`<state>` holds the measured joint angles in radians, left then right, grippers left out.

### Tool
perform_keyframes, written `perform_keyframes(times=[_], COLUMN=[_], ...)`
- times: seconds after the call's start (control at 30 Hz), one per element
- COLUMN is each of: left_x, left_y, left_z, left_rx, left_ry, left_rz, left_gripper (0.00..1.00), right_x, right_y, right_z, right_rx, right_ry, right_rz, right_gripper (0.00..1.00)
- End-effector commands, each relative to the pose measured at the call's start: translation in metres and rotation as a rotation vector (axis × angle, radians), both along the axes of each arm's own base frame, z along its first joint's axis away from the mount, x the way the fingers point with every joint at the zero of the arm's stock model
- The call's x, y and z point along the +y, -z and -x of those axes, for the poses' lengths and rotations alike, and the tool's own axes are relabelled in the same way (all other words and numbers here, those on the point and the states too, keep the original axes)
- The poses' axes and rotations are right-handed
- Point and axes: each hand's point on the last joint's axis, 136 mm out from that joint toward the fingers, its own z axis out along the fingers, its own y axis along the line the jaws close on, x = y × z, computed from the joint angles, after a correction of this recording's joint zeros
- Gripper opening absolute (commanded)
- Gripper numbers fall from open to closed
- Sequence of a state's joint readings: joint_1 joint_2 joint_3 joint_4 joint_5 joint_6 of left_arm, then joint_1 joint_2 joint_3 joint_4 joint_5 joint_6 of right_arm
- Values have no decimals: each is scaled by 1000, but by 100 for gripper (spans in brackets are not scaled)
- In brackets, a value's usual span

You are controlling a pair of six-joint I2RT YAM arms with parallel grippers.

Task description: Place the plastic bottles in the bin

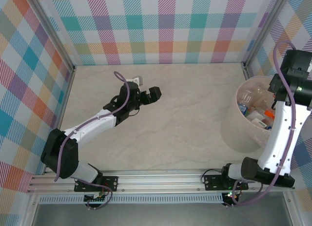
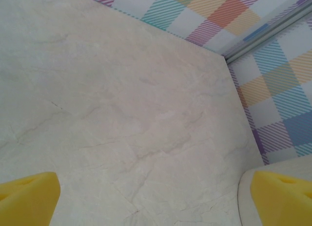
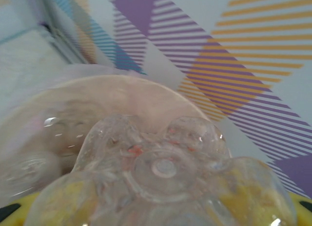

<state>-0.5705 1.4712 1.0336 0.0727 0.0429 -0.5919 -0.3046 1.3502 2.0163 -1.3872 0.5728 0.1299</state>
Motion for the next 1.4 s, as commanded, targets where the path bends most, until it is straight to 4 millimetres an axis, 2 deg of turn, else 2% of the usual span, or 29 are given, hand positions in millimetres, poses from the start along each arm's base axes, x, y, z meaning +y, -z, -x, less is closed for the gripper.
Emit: perform_keyframes(times=[0.0,0.3,0.33,0.43,0.57,0.8,0.9,1.03,1.07,1.2,1.27,1.37], left_x=[-4,-10,-9,-7,-7,-5,-4,-3,-4,-6,-7,-5], left_y=[-12,-9,-8,-7,-6,1,2,4,4,3,3,3], left_z=[-7,-10,-10,-10,-11,-10,-10,-9,-9,-9,-8,-6], left_rx=[13,42,45,43,45,55,57,59,59,64,67,69], left_ry=[7,2,-2,-7,-6,-20,-23,-24,-23,-11,-6,-7], left_rz=[29,64,60,54,48,46,47,39,39,43,44,42], left_gripper=[100,100,100,100,100,100,100,100,100,100,100,100], right_x=[-19,-37,-37,-40,-40,-37,-35,-24,-19,-11,5,36], right_y=[7,48,50,59,63,55,50,42,45,82,95,97], right_z=[11,10,11,19,18,11,10,9,9,11,1,-23], right_rx=[74,214,220,266,274,231,191,114,111,163,127,82], right_ry=[60,70,75,118,130,122,125,98,90,93,38,-105], right_rz=[9,-106,-117,-126,-139,-147,-147,-184,-212,-283,-369,-446], right_gripper=[44,51,55,81,93,99,98,80,76,80,78,76])
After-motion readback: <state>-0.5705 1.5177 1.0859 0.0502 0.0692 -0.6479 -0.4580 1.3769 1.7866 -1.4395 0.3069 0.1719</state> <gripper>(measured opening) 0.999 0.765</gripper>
